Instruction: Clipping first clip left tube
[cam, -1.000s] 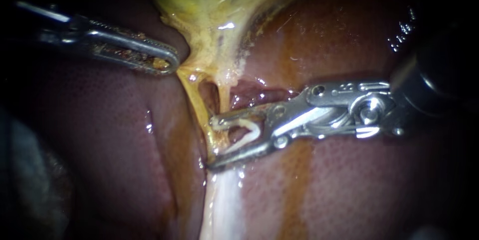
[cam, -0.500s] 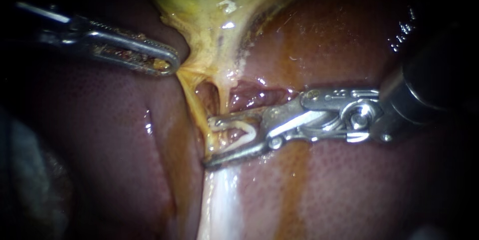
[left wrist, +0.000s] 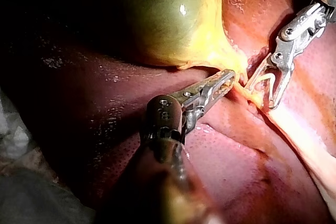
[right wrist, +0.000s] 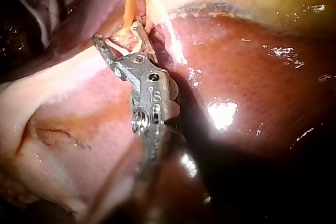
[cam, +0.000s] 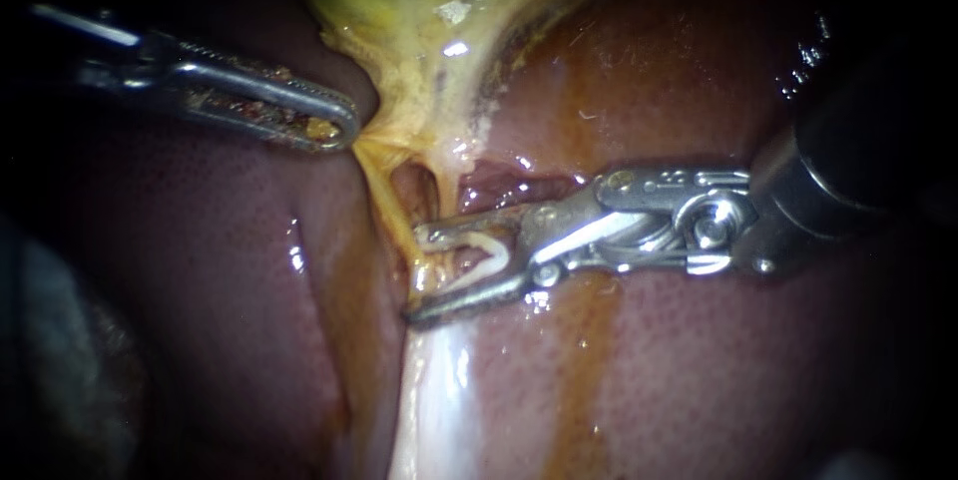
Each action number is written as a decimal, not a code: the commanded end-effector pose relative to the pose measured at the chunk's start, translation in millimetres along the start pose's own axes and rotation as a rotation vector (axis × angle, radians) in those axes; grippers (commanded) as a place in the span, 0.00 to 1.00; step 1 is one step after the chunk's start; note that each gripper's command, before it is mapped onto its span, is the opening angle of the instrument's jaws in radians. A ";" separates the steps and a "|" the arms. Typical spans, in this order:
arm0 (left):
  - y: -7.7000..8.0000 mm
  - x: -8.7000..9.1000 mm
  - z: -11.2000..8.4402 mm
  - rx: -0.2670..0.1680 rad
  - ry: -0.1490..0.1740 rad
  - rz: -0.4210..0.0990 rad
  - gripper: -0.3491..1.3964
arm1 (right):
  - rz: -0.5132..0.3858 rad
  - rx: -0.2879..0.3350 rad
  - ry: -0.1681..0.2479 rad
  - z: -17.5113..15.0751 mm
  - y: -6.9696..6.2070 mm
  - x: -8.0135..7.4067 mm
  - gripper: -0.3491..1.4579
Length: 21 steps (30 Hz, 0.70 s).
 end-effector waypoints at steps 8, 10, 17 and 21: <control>0.0 0.0 0.0 0.000 0.000 0.000 0.00 | 0.005 -0.012 0.007 -0.2 0.2 0.6 0.47; 0.0 0.0 0.0 0.000 0.000 0.000 0.00 | 0.008 -0.019 0.011 -0.4 0.4 0.8 0.47; 0.1 0.0 0.0 0.000 0.000 0.000 0.00 | 0.003 -0.033 0.023 -0.6 1.0 1.3 0.47; 0.1 0.0 0.0 0.000 0.000 0.000 0.00 | -0.008 -0.036 0.025 -0.6 1.0 1.4 0.47</control>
